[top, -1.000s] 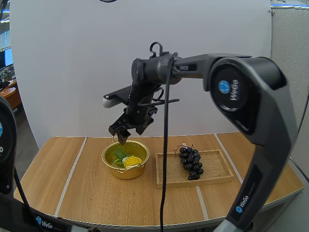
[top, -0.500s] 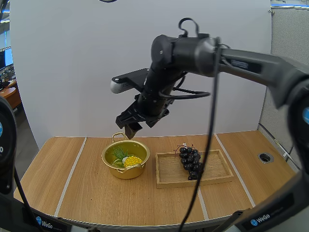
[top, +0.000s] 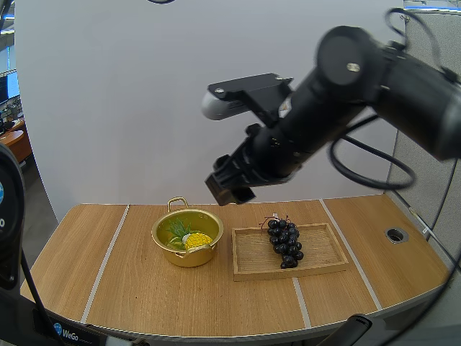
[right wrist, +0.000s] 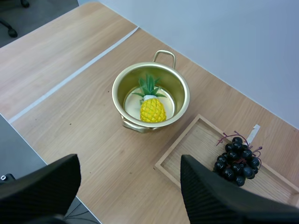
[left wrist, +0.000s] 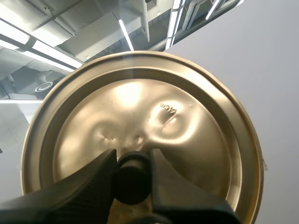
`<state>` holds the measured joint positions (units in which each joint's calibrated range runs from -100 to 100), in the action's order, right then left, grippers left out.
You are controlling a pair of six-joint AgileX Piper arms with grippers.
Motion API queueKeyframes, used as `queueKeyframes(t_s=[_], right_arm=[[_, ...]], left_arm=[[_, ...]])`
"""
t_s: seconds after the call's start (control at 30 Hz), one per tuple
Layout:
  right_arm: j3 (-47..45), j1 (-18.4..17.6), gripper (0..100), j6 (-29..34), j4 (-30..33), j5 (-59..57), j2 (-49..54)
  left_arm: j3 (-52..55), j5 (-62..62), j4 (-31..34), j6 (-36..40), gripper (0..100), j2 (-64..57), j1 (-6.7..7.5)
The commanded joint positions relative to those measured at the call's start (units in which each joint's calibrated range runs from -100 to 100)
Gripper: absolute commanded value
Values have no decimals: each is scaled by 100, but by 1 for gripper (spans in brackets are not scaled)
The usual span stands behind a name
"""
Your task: Open the pot, put the pineapple inside, and close it
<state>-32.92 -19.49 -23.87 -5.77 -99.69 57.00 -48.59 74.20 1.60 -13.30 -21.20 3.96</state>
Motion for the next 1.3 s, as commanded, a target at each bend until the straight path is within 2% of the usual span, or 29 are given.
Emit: queueKeyframes(t_s=[0.0,0.3,0.33,0.4,0.5,0.53,0.7,0.9,1.27], right_arm=[[-229,85,100,43,53,-31,492],[-952,209,100,201,289,-31,1329],[-1008,212,93,213,255,-31,1367],[-1088,219,63,213,110,-31,1413],[-1228,255,5,213,-30,-31,1464],[-1270,255,0,213,-42,-31,1492],[-1402,255,0,213,236,-31,1778],[-1603,362,0,213,24,-31,2158],[-1629,362,0,213,13,-31,2423]], left_arm=[[-39,-220,47,29,0,-49,6],[-39,-220,47,29,0,-49,6],[-39,-220,47,29,0,-49,6],[-39,-220,47,29,0,-49,6],[-39,-220,47,29,0,-49,6],[-39,-220,47,29,0,-49,6],[-39,-220,47,29,0,-49,6],[-39,-220,47,29,0,-49,6],[-39,-220,47,29,0,-49,6]])
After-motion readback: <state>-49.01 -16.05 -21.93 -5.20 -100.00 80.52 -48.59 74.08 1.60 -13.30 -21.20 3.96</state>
